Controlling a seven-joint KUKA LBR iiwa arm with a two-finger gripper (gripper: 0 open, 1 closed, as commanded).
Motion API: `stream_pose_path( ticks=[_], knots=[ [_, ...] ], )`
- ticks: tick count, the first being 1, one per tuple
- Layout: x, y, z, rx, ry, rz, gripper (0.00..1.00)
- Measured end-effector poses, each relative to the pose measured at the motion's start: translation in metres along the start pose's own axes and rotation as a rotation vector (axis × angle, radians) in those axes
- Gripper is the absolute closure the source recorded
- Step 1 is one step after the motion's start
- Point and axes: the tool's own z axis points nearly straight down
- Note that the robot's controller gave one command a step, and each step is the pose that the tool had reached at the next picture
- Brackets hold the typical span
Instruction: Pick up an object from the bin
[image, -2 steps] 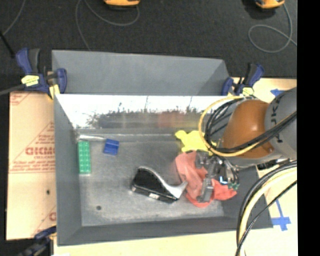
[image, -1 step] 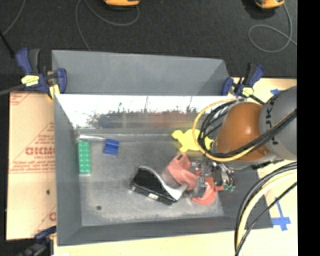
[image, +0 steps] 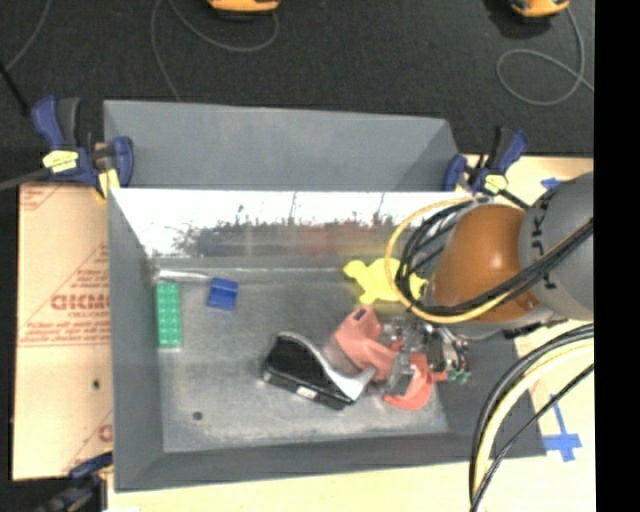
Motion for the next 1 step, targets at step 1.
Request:
stream_pose_path(
  ticks=[1],
  knots=[
    [-0.0134, -0.0065, -0.1603, 0.001, -0.006, 0.047, 1.00]
  ],
)
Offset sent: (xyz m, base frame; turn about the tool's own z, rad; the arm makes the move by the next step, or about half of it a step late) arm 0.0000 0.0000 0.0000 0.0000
